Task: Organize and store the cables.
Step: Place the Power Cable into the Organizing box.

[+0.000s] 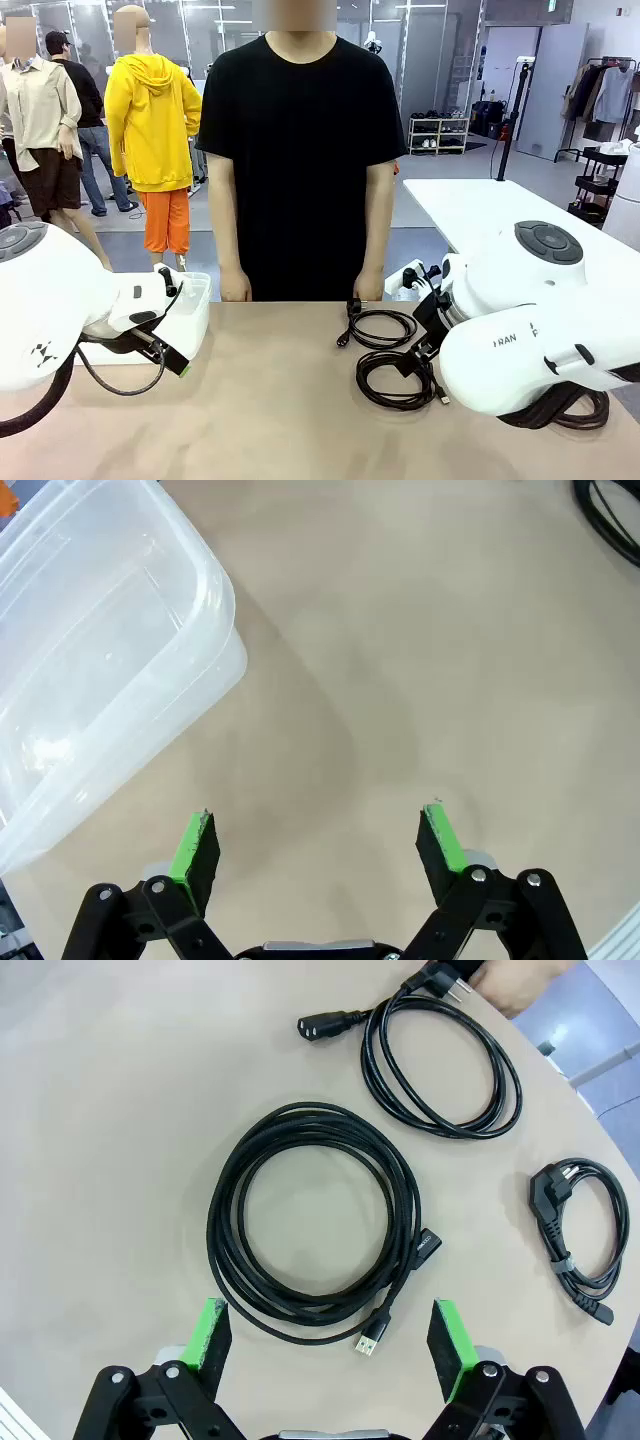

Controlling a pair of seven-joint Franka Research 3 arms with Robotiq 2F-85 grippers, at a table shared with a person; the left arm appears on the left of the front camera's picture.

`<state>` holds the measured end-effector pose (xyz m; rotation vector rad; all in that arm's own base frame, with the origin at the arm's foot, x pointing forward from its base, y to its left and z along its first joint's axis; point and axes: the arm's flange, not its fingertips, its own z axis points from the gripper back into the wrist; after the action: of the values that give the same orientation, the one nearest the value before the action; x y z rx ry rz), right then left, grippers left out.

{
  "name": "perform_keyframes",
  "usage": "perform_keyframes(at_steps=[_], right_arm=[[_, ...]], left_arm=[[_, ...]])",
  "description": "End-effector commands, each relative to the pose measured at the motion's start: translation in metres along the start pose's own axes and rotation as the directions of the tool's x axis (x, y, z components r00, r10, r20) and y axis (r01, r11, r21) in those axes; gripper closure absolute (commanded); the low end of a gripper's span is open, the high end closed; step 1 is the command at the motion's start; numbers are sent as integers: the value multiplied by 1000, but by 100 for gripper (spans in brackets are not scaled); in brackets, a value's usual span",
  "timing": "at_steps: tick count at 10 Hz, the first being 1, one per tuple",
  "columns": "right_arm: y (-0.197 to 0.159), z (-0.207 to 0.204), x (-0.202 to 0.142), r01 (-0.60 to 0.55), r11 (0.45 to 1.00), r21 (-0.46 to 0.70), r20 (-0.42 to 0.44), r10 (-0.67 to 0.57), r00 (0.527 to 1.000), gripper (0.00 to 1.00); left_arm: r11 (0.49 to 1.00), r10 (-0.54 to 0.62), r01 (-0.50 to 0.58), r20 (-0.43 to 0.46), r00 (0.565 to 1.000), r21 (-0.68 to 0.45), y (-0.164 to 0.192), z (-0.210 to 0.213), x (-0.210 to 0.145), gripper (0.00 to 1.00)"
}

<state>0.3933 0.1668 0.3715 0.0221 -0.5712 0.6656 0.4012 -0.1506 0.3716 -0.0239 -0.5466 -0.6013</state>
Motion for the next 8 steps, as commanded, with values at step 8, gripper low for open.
perform_keyframes(at_steps=[8], right_arm=[[0, 0, 0, 0, 1000, 0, 0, 0, 1000, 0]], left_arm=[[1000, 0, 0, 0, 1000, 0, 0, 0, 0, 0]])
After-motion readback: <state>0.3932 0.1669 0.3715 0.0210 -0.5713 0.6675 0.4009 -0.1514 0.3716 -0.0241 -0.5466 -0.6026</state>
